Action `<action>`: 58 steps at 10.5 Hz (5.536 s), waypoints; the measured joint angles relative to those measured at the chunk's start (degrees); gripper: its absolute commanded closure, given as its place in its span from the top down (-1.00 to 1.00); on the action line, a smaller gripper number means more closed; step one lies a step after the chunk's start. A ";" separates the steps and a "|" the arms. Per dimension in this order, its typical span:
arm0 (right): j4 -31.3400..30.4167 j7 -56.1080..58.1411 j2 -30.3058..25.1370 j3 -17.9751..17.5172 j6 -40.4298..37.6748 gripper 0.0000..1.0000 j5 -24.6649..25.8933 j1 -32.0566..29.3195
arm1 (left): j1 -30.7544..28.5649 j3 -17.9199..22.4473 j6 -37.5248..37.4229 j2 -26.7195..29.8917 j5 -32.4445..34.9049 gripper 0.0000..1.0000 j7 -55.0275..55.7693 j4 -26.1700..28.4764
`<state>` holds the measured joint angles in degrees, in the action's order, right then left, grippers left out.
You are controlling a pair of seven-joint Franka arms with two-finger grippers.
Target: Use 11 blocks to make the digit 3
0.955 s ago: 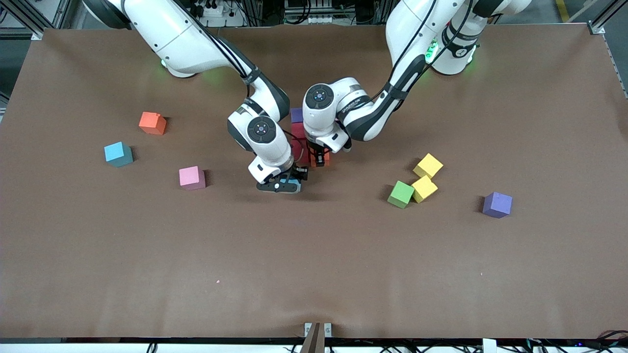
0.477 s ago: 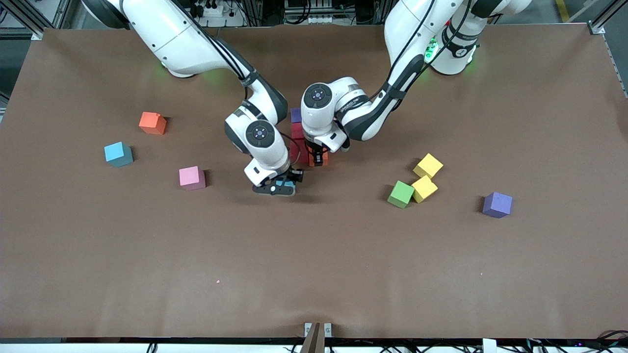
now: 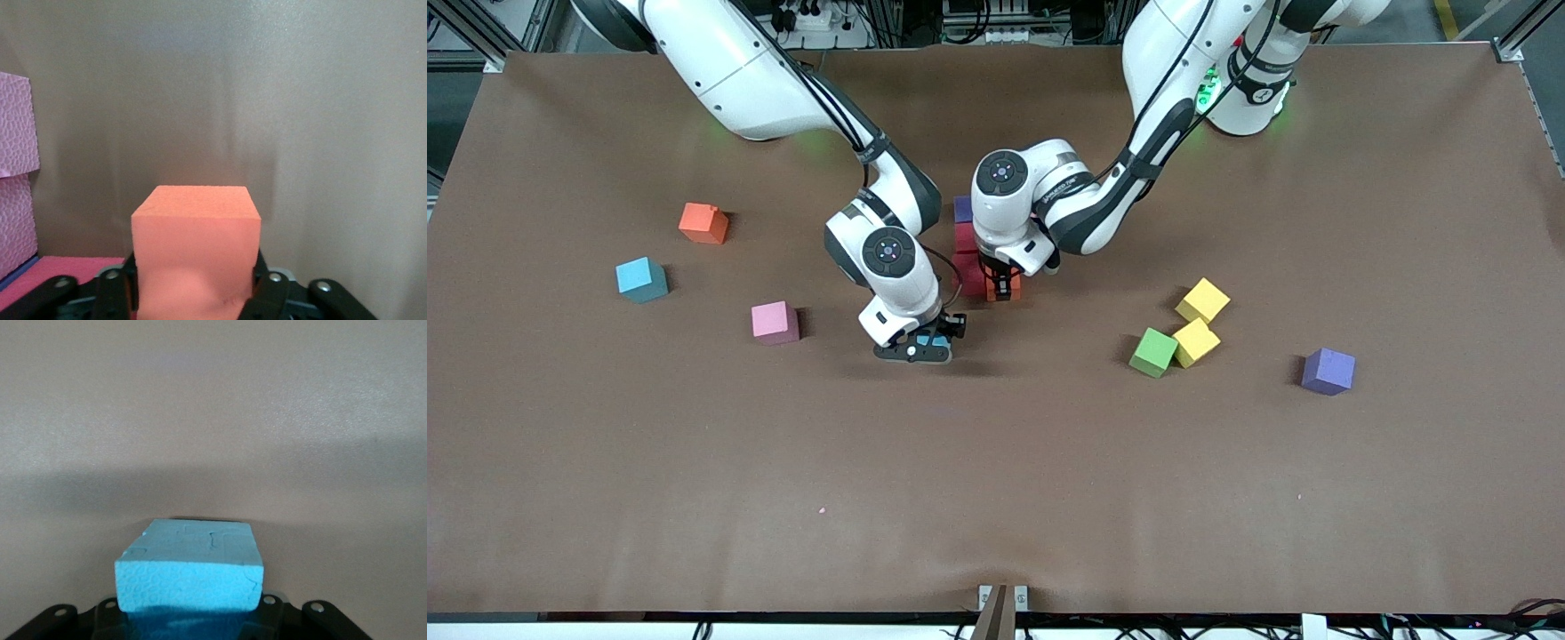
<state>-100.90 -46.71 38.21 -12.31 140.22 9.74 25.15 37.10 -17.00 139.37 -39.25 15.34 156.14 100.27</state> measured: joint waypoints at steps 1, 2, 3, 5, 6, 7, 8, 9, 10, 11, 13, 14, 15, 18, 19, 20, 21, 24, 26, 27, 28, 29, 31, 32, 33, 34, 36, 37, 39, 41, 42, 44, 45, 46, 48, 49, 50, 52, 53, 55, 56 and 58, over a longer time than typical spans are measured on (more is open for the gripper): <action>0.18 0.00 0.00 0.00 0.00 -0.42 0.00 0.00 | 0.26 0.00 0.00 -0.28 0.83 1.00 -0.07 0.18; 0.44 0.00 0.00 -0.01 -0.03 -0.42 0.00 0.00 | 0.39 0.00 0.02 -0.35 1.44 1.00 -0.30 0.38; 0.65 0.00 0.00 0.00 -0.09 -0.42 0.00 0.00 | 0.37 0.00 0.02 -0.10 1.54 1.00 -0.66 0.40; 0.83 0.00 0.00 -0.03 -0.13 -0.43 -0.02 0.01 | 0.29 0.01 -0.04 1.89 1.81 1.00 -1.16 1.41; 0.93 0.00 0.00 -0.07 -0.15 -0.43 -0.03 0.02 | 0.24 0.02 -0.08 3.93 1.92 1.00 -1.42 2.82; 1.09 0.00 0.00 -0.14 -0.16 -0.43 -0.04 0.06 | 0.11 0.03 -0.16 6.32 2.02 1.00 -1.96 4.40; 1.31 0.00 -0.01 -0.28 -0.19 -0.43 -0.04 0.16 | -0.27 0.05 -0.56 8.98 2.03 1.00 -3.18 6.02; 1.35 -0.01 0.00 -0.44 -0.21 -0.43 -0.05 0.44 | -1.22 0.05 -1.32 11.51 2.03 1.00 -4.79 7.54; 1.35 -0.06 0.00 -0.56 -0.25 -0.43 -0.06 1.08 | -2.68 0.06 -2.25 13.95 2.03 1.00 -7.20 8.91; 1.35 -0.12 0.00 -0.59 -0.27 -0.43 -0.09 1.81 | -4.58 0.08 -3.50 15.98 2.03 1.00 -10.13 9.95; 1.34 -0.95 0.04 -0.61 -0.35 -0.43 -0.10 3.39 | -9.37 -0.04 -5.06 17.81 2.02 1.00 -16.71 10.93; 1.31 -1.04 0.06 -0.61 -0.35 -0.43 0.05 4.01 | -12.26 -0.18 -5.10 17.87 1.79 1.00 -20.76 11.05; 1.28 -1.05 0.09 -0.60 -0.35 -0.43 0.33 4.54 | -15.04 -0.22 -5.18 17.87 0.80 1.00 -25.66 11.15; 1.15 -1.05 0.23 -0.60 -0.38 -0.43 1.16 5.87 | -21.06 -0.40 -8.16 17.90 -1.39 1.00 -38.58 10.93; 1.09 -1.05 0.34 -0.60 -0.40 -0.43 1.85 6.04 | -22.53 -0.43 -8.79 17.90 -1.42 1.00 -40.64 10.56; 1.00 -1.05 0.51 -0.60 -0.41 -0.43 2.30 6.09 | -23.54 -0.44 -8.96 17.88 -1.45 1.00 -42.15 10.20; 0.92 -1.05 0.79 -0.59 -0.41 -0.43 2.77 6.09 | -23.81 -0.45 -9.01 17.80 -1.46 1.00 -43.01 9.76; 0.73 -1.05 1.29 -0.61 -0.41 -0.43 2.91 6.12 | -24.70 -0.48 -9.16 17.57 -1.47 1.00 -47.65 8.52; 0.71 -1.05 1.29 -0.78 -0.46 -0.43 2.91 6.14 | -26.02 -0.47 -9.21 17.43 -1.47 1.00 -51.28 8.04; 0.70 -1.05 1.29 -0.88 -0.52 -0.43 2.91 6.14 | -26.38 -0.48 -9.21 17.24 -1.48 1.00 -52.34 7.62; 0.70 -1.07 1.29 -0.99 -0.57 -0.43 2.91 6.14 | -26.64 -0.47 -9.21 16.90 -1.48 1.00 -52.85 6.98; 0.69 -1.09 1.29 -1.18 -0.60 -0.43 2.91 6.15 | -26.73 -0.48 -9.28 16.35 -1.53 1.00 -53.04 6.21; 0.62 -1.13 1.30 -1.35 -0.60 -0.43 2.91 6.16 | -26.99 -0.47 -10.58 15.25 -2.11 1.00 -53.39 4.53; 0.45 -1.14 1.31 -1.44 -0.60 -0.43 2.91 6.17 | -27.42 -0.46 -12.16 14.67 -2.51 1.00 -54.09 3.25; 0.38 -1.14 1.30 -1.60 -0.60 -0.43 2.91 6.17 | -27.75 -0.46 -13.67 14.09 -2.97 1.00 -55.23 1.93; 0.33 -1.14 1.29 -1.73 -0.60 -0.42 2.91 6.17 | -27.91 -0.47 -14.86 13.51 -3.19 1.00 -56.07 0.77; 0.32 -1.34 1.30 -1.82 -0.60 -0.42 2.91 6.17 | -27.97 -0.47 -15.46 12.59 -3.20 1.00 -56.17 -0.29; 0.28 -1.47 1.30 -2.02 -0.60 -0.42 2.91 6.17 | -27.98 -0.47 -15.55 12.24 -3.20 1.00 -56.17 -0.55; 0.22 -1.61 1.29 -2.19 -0.60 -0.42 2.91 6.17 | -28.14 -0.41 -15.65 11.85 -3.20 1.00 -56.50 -0.79; 0.21 -1.62 1.29 -2.19 -0.60 -0.42 2.91 6.17 | -29.00 -0.29 -15.87 11.72 -3.20 1.00 -58.27 -0.84; 0.21 -1.62 1.29 -2.19 -0.60 -0.42 2.91 6.17 | -29.35 -0.29 -15.90 11.50 -3.20 1.00 -58.49 -0.85; 0.17 -1.62 1.27 -2.25 -0.61 -0.42 2.91 6.17 | -29.55 -0.30 -15.92 10.95 -3.21 1.00 -58.55 -0.87; 0.08 -1.62 1.24 -2.37 -0.61 -0.42 2.91 6.17 | -29.64 -0.29 -15.92 10.56 -3.21 1.00 -58.55 -0.91; -0.03 -1.62 1.19 -2.49 -0.61 -0.41 2.91 6.17 | -29.91 -0.27 -15.92 10.22 -3.21 1.00 -58.55 -0.97; -0.14 -1.62 1.15 -2.65 -0.61 0.47 2.91 6.17 | -30.27 -0.27 -16.11 9.88 -3.58 1.00 -58.55 -1.00; -0.15 -1.66 1.14 -2.67 -0.61 0.97 2.91 6.17 | -30.25 -0.33 -16.40 9.56 -3.92 1.00 -58.55 -0.96; -0.27 -1.75 1.16 -2.73 -0.62 1.00 2.90 6.17 | -30.16 -0.49 -16.60 8.96 -4.05 1.00 -58.55 -0.83; -0.85 -1.86 1.19 -2.81 -0.62 1.00 2.90 6.18 | -29.85 -0.78 -16.39 7.12 -4.09 1.00 -58.55 -0.40; -0.91 -1.87 1.19 -2.81 -0.62 1.00 2.90 6.17 | -29.73 -0.85 -15.82 6.42 -4.09 1.00 -58.54 -0.05; -0.65 -1.88 1.10 -2.77 -0.56 1.00 2.90 6.10 | -29.58 -0.93 -14.44 5.83 -4.09 1.00 -58.55 1.05; -0.21 -1.88 0.91 -2.69 -0.49 1.00 2.90 5.93 | -29.54 -0.94 -13.72 5.64 -4.09 1.00 -58.54 1.57; 0.99 -1.44 -0.26 -2.35 -0.45 1.00 2.91 4.74 | -29.40 -0.98 -12.96 4.90 -4.09 1.00 -58.55 2.04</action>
<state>-99.92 -48.15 37.95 -14.66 139.77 12.65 29.89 7.70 -17.97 126.41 -34.34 11.25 97.59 102.31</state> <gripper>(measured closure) 0.000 0.000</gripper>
